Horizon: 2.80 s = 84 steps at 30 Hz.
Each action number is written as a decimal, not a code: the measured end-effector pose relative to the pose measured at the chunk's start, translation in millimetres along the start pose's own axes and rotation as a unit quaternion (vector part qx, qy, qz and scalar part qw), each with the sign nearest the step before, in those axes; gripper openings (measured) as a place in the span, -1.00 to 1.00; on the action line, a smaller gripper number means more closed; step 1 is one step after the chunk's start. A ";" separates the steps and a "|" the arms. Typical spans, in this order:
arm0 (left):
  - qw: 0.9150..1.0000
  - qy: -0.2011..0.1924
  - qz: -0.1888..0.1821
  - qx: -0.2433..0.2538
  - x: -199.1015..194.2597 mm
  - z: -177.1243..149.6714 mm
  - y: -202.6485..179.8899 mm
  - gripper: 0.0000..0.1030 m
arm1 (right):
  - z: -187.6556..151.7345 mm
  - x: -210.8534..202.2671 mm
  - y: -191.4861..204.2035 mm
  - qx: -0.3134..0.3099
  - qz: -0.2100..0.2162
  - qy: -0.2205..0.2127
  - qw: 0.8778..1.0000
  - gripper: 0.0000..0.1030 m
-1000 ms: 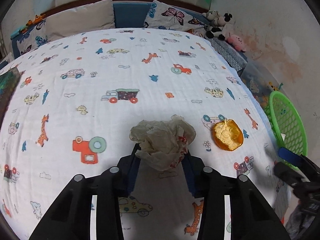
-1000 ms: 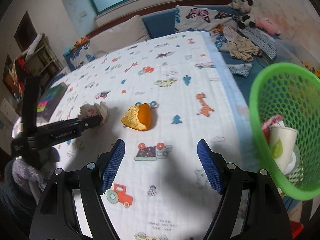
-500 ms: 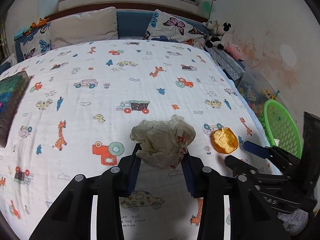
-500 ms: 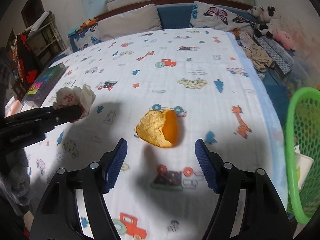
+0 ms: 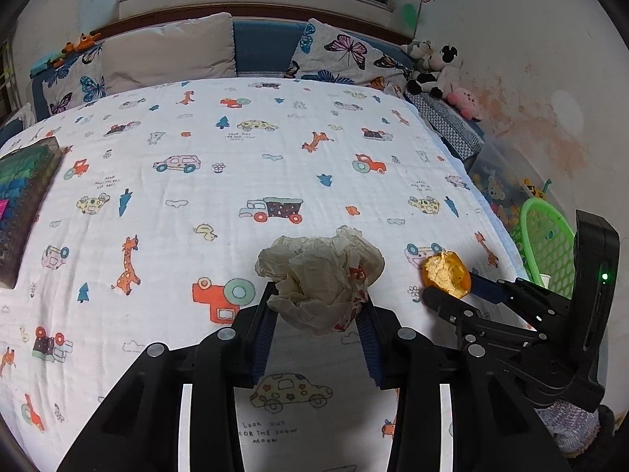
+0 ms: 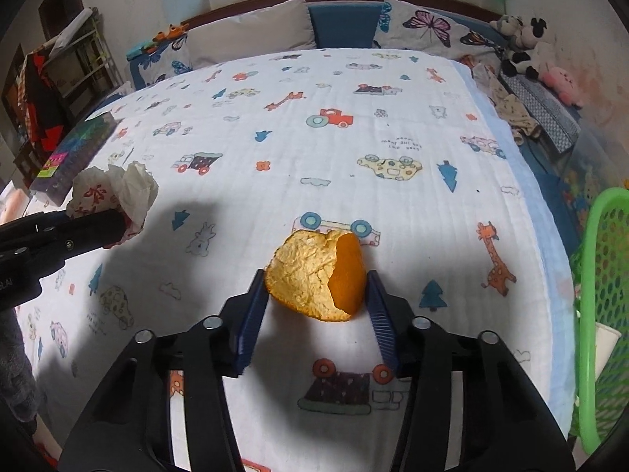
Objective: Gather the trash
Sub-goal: 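Grasp the orange peel with the right tool and lift it, then carry the orange peel over the basket and release it with the right tool, then lower the tissue into the basket and open the left tool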
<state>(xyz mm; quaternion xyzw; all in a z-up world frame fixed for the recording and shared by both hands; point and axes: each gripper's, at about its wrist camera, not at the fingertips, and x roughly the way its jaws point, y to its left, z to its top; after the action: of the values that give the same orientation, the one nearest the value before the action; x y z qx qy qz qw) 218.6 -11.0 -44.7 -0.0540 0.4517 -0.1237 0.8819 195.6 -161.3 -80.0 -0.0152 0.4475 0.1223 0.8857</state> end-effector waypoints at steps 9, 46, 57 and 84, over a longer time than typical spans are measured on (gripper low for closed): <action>1.000 -0.003 -0.006 0.010 -2.7 -0.2 -11.1 -0.26 | -6.7 -17.4 -12.2 0.025 0.014 -0.008 1.000 -0.26; 0.984 0.000 -0.092 0.150 3.2 4.1 -209.8 -0.26 | -83.6 -149.5 -180.3 0.152 -0.106 -0.074 0.980 -0.26; 0.976 0.000 -0.109 0.190 7.5 5.4 -265.5 -0.26 | -105.9 -165.9 -231.8 0.198 -0.141 -0.075 0.967 -0.21; 0.960 0.039 -0.139 0.241 46.5 -19.4 -344.7 -0.17 | -134.3 -212.1 -255.6 0.247 -0.140 -0.123 0.951 0.33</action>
<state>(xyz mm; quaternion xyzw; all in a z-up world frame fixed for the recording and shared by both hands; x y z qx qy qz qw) 170.6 -355.2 -21.1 0.1026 0.4308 -0.3517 0.8248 27.7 -470.5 -12.7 0.1565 0.3446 -0.1164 0.9182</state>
